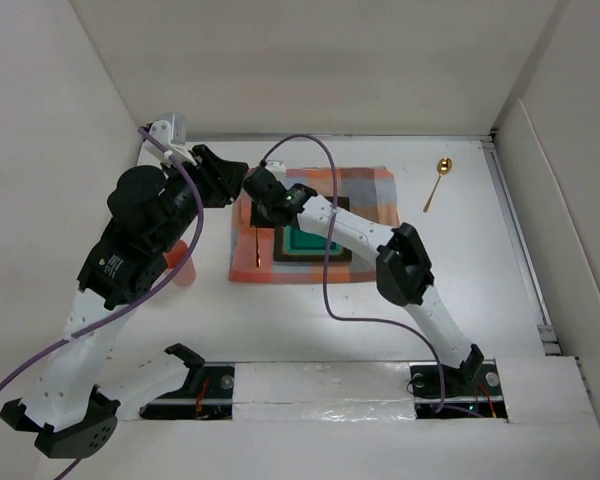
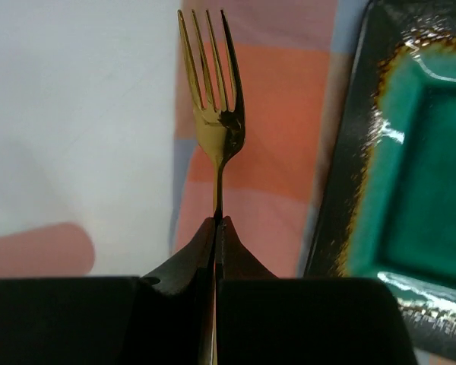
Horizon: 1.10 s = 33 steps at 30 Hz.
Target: Set the dinner table for one person
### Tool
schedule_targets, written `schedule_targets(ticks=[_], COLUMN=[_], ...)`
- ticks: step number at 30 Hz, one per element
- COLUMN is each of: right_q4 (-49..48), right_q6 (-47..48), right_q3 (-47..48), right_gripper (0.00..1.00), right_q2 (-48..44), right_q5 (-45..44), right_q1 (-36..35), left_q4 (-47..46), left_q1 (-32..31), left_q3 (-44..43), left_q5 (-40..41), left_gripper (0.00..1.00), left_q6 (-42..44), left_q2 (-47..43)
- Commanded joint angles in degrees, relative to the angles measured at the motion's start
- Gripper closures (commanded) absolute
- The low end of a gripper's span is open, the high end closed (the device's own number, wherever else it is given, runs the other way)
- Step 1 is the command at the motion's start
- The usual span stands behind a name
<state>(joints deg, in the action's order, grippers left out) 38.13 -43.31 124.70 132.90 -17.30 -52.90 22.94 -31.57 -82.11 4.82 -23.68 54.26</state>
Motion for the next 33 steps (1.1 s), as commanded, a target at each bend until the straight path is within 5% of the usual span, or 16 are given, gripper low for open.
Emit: schedule_targets(ticks=[1,9,21,28,33], right_q4=[-1.47,0.98,-4.38,-4.74,-3.32], right_q6=[-1.95,-0.9,-5.82,-1.54,0.86], right_q3=[3.7,15.46,5.02,8.6,8.04], right_gripper=[1.0,1.0,1.0,0.51,0.46], right_q2=[2.01,13.5,11.68,6.6,-1.46], right_q5=[1.83,4.64,4.82,10.25,14.05], right_q1=[1.31,3.33,3.33,4.47,7.72], left_q4=[-2.46,-3.43,-3.87,-0.81,5.0], left_q1=[-0.33,-0.86,-0.86,-0.86,-0.86], left_q3=[0.89,3.88,6.08,3.73,-5.58], left_q5=[-0.42,-1.74,-1.57,0.01,4.05], left_gripper=[0.72,0.72,0.72,0.72,0.7], left_q6=[-0.58,-1.19,-1.89,-1.2,0.65], left_q2=[-0.56,-0.82,-0.82,0.31,1.64])
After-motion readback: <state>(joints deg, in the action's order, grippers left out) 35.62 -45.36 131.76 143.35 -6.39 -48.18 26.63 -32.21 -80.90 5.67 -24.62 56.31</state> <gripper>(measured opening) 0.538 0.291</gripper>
